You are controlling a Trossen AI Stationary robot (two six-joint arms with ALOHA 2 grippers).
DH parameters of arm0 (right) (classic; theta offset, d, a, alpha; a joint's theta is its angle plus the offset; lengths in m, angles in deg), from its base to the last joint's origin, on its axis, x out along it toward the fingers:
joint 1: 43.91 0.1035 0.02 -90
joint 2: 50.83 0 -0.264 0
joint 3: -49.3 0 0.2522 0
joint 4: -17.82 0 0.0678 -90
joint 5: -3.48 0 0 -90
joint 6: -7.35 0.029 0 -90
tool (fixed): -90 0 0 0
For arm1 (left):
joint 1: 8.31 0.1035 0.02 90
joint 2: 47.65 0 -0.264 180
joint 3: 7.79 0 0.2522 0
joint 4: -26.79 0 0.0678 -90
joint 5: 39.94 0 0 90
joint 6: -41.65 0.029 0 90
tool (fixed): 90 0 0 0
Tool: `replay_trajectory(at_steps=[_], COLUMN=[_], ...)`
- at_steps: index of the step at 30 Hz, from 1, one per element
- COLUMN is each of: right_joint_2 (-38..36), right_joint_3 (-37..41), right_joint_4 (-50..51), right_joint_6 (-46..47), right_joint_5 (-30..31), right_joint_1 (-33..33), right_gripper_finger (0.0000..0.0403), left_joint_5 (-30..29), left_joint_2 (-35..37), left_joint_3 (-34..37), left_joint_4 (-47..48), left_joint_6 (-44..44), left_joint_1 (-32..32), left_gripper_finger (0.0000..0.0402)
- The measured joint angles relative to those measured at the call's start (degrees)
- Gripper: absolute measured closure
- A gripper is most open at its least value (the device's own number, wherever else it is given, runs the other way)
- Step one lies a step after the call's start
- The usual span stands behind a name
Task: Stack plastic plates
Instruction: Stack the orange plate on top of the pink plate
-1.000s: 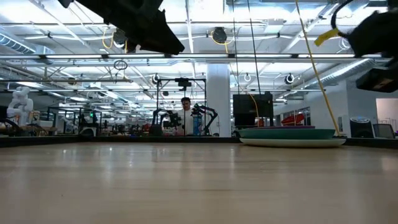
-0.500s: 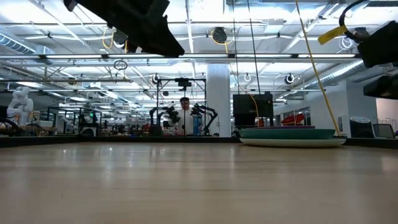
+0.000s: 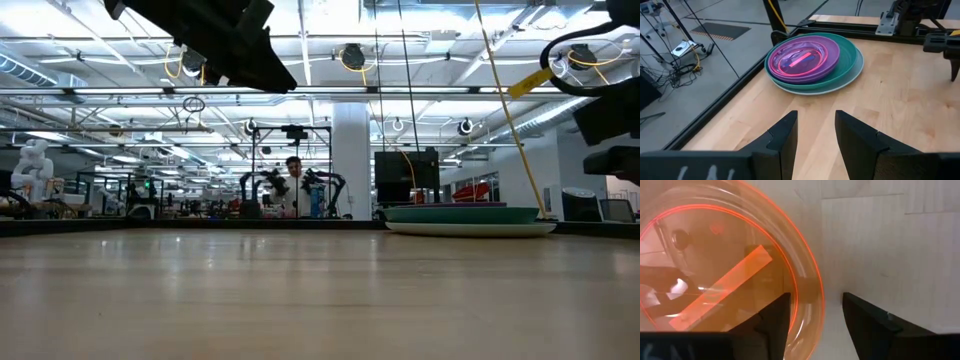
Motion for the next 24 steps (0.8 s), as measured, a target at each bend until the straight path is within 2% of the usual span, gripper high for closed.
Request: replay_trajectory(at_steps=[24], right_joint_2=[0.8], right_joint_3=[0.2], right_joint_4=[-1.7], right_joint_6=[0.1], right_joint_5=[2.5], right_joint_1=[0.0], right_gripper_finger=[0.0304], left_joint_5=[0.0], left_joint_2=[0.0], left_joint_3=[0.0], left_joint_4=[0.0], left_joint_6=[0.1], left_joint_1=[0.0], left_gripper_finger=[0.0263])
